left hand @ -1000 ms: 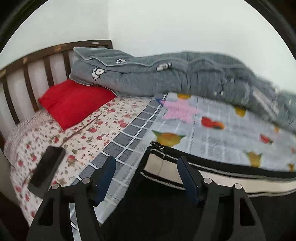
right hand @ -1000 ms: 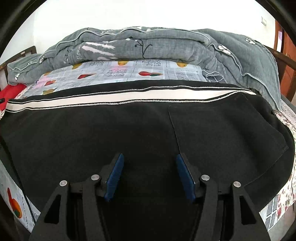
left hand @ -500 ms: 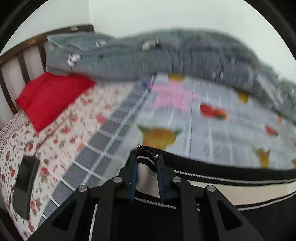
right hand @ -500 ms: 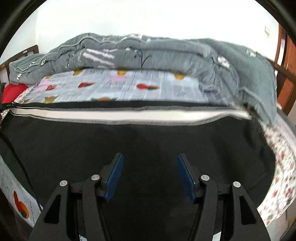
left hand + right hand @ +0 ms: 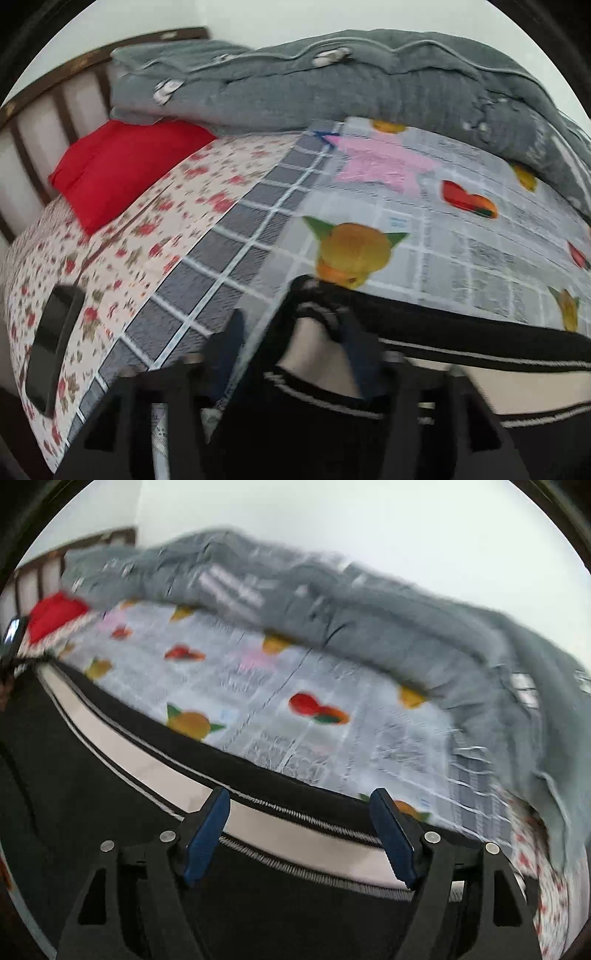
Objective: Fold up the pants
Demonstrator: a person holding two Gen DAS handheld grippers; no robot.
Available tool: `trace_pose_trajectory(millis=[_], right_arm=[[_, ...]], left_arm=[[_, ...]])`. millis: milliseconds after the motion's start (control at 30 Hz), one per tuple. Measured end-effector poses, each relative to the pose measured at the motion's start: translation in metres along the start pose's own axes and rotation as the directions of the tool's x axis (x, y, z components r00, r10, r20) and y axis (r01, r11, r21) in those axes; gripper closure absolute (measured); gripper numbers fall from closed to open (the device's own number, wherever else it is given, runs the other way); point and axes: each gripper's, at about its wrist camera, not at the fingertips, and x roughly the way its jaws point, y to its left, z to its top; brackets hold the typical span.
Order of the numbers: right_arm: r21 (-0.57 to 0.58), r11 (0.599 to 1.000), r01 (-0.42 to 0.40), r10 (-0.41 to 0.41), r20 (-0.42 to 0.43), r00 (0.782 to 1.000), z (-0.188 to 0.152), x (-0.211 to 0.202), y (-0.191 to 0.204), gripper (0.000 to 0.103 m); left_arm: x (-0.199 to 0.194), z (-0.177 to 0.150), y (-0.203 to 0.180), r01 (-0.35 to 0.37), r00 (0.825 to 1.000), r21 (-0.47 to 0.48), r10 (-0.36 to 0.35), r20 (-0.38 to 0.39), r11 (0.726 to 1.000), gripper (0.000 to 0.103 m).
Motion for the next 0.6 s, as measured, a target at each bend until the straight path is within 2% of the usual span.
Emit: trace_pose_trajectory(millis=[67, 167, 233, 267, 300, 367, 433, 467, 533, 567, 600], right_arm=[[-0.041, 0.999, -0.027, 0.024, -0.056, 0.998, 0.004, 0.027, -0.005, 0.026], [-0.058, 0.998, -0.040, 0.033, -0.125, 0.992, 0.003, 0.065, -0.011, 0.027], [-0.040, 0.996, -0.075, 0.072, -0.076, 0.994, -0.003, 0.068, -0.012, 0.049], [-0.044, 0.995, -0.088, 0.086, -0.051, 0.995, -0.005, 0.064, -0.010, 0.086], [-0.050, 0.995, -0.091, 0.089, -0.037, 0.995, -0.006, 0.062, -0.007, 0.093], [-0.069, 0.997, -0.047, 0.048, 0.010, 0.999, -0.005, 0.053, -0.002, 0.095], [-0.060, 0.997, -0.045, 0.048, 0.048, 0.998, -0.001, 0.047, -0.006, 0.096], [-0.041, 0.999, -0.009, 0.011, 0.043, 0.999, 0.001, 0.052, -0.011, 0.103], [-0.041, 0.989, 0.144, -0.146, -0.054, 0.988, 0.002, 0.078, -0.017, 0.098], [-0.032, 0.991, 0.133, -0.136, -0.114, 0.984, 0.000, 0.091, -0.019, 0.099], [-0.036, 0.990, 0.136, -0.139, -0.101, 0.985, 0.001, 0.089, -0.018, 0.099]], left_arm=[[0.002, -0.001, 0.010, 0.063, 0.998, -0.046, -0.063, -0.002, 0.997, 0.044], [0.003, -0.003, 0.013, 0.083, 0.997, -0.063, -0.083, 0.002, 0.995, 0.043], [0.003, -0.004, 0.013, 0.052, 0.999, -0.048, -0.052, 0.007, 0.997, 0.038], [0.003, -0.004, 0.011, 0.038, 0.999, -0.042, -0.038, 0.009, 0.998, 0.037], [0.003, -0.004, 0.010, 0.028, 1.000, -0.036, -0.028, 0.012, 0.999, 0.037], [0.003, -0.004, 0.008, 0.023, 1.000, -0.031, -0.023, 0.010, 0.999, 0.037], [0.003, -0.004, 0.009, 0.029, 1.000, -0.036, -0.029, 0.009, 0.999, 0.036], [0.003, -0.004, 0.009, 0.032, 0.999, -0.040, -0.031, 0.008, 0.999, 0.036], [0.002, -0.005, 0.009, 0.025, 1.000, -0.045, -0.025, 0.008, 0.999, 0.032], [0.002, -0.006, 0.008, 0.024, 1.000, -0.046, -0.023, 0.007, 0.999, 0.032], [0.002, -0.006, 0.008, 0.023, 1.000, -0.046, -0.023, 0.006, 0.999, 0.032]])
